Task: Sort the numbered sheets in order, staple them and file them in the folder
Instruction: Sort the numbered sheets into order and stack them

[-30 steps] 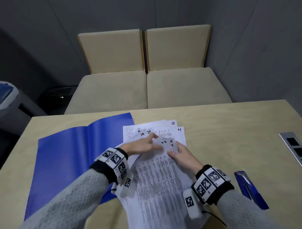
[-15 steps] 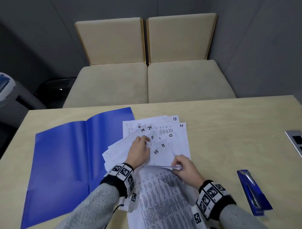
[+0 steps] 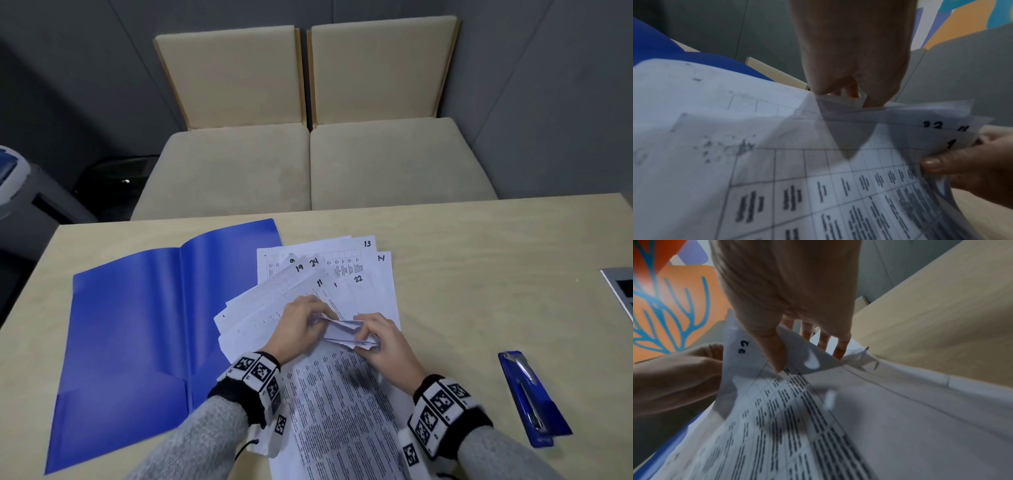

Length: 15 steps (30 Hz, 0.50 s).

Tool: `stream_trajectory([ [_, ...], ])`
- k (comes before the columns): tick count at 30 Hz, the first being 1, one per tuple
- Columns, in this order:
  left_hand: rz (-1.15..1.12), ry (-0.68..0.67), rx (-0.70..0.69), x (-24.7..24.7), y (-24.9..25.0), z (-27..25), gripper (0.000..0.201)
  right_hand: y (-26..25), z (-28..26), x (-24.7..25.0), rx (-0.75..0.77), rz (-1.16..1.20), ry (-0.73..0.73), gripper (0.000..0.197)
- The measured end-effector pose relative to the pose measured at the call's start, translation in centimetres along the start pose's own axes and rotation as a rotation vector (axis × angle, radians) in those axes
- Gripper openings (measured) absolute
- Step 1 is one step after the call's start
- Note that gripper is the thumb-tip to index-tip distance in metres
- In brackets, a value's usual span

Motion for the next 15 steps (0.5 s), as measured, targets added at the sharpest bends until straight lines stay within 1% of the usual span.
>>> stream_trajectory([
  [2, 0.007, -0.006, 0.001, 0.0, -0.2, 0.0, 0.026, 0.0, -0.6, -0.1, -0.009, -0.048, 0.030, 0.028],
  [3, 0.015, 0.015, -0.005, 0.1, -0.2, 0.0, 0.024, 0.1, -1.0, -0.2, -0.016, -0.065, 0.052, 0.026],
  [5, 0.033, 0.106, -0.020, 0.7, 0.1, 0.1, 0.017, 0.4, -1.5, -0.3, -0.033, -0.085, 0.097, 0.026],
  [7, 0.043, 0.180, -0.022, 1.3, 0.3, 0.0, 0.009, 0.6, -1.8, -0.4, -0.042, -0.093, 0.109, 0.026],
  [9, 0.072, 0.155, -0.065, 1.3, 0.7, 0.0, 0.002, 0.2, -2.0, -0.6, -0.031, -0.112, 0.080, 0.023],
  [11, 0.169, 0.086, -0.159, 0.8, 1.4, -0.2, 0.006, 0.0, -2.1, -0.5, -0.020, -0.120, 0.073, 0.021],
  [12, 0.226, 0.064, -0.207, 0.6, 1.8, -0.4, 0.011, 0.0, -2.1, -0.4, -0.016, -0.105, 0.087, 0.021],
  [14, 0.296, 0.043, -0.281, 0.4, 2.2, -0.7, 0.024, 0.2, -2.0, -0.3, -0.016, -0.059, 0.129, 0.024],
  [15, 0.309, 0.043, -0.303, 0.4, 2.2, -0.8, 0.027, 0.3, -1.9, -0.3, -0.020, -0.042, 0.139, 0.026],
])
Point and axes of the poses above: each hand's wrist, its own z-axis towards the middle knuckle, its own x-axis out of the back of the hand, y = z × x, the point moved 6 cm from there along z, towards the middle knuckle, and after that the axes turned 8 degrees about -z, right-handed, at the moved point
